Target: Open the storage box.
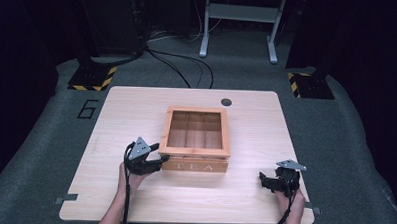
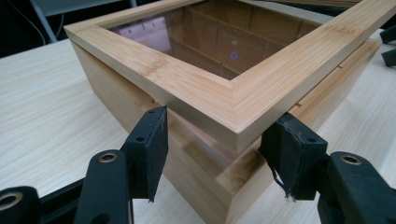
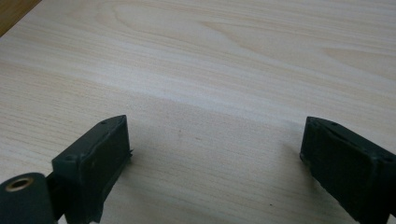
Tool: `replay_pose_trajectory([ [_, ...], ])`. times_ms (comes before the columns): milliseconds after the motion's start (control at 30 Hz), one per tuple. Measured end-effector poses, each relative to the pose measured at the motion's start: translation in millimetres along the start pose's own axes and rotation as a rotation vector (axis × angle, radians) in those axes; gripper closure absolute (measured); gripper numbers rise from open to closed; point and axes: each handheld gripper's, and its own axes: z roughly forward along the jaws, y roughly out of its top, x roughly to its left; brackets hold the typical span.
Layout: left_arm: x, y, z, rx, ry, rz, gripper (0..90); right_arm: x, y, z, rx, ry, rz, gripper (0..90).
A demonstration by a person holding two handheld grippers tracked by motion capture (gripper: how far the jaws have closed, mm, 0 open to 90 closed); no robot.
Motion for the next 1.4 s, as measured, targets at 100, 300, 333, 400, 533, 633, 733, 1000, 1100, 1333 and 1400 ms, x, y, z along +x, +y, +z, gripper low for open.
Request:
replay_pose_trajectory([
  [100, 0.4, 3.6, -0.7, -0.022, 0.017, 0.007, 41.5, 0.0, 0.0, 0.0, 0.0, 0.0, 0.0, 7.8],
  [300, 2.0, 11.8, 1.9, -0.044, 0.041, 0.004, 41.3, 0.0, 0.0, 0.0, 0.0, 0.0, 0.0, 7.8],
  [333, 2.0, 11.8, 1.9, -0.044, 0.041, 0.004, 41.3, 0.0, 0.0, 0.0, 0.0, 0.0, 0.0, 7.8],
  [400, 4.4, 17.6, 3.6, -0.062, 0.058, 0.005, 40.8, 0.0, 0.0, 0.0, 0.0, 0.0, 0.0, 7.8],
  [533, 7.0, 25.3, 4.0, -0.076, 0.078, -0.002, 38.3, -0.1, -0.1, 0.1, -0.002, 0.001, 0.001, 7.8],
  [633, 9.4, 30.5, 4.7, -0.098, 0.085, 0.001, 37.7, -0.1, -0.1, 0.1, -0.002, 0.001, 0.001, 7.8],
  [733, 12.4, 37.0, 5.6, -0.106, 0.081, -0.006, 38.2, -0.3, -0.1, 0.1, -0.003, 0.003, 0.001, 7.8],
  [1000, 18.1, 53.7, 6.1, -0.13, 0.093, 0.023, 43.5, -0.1, -0.1, 0.2, -0.003, 0.0, 0.001, 7.8],
  [1100, 20.1, 59.6, 6.2, -0.135, 0.106, 0.027, 45.5, -0.3, -0.1, 0.1, -0.003, 0.003, 0.001, 7.8],
  [1333, 24.4, 70.0, 6.1, -0.138, 0.114, 0.033, 49.1, -0.3, -0.1, 0.0, -0.003, 0.003, 0.001, 7.8],
  [1400, 25.4, 75.5, 6.4, -0.144, 0.127, 0.039, 49.8, -0.3, -0.1, 0.0, -0.003, 0.003, 0.001, 7.8],
])
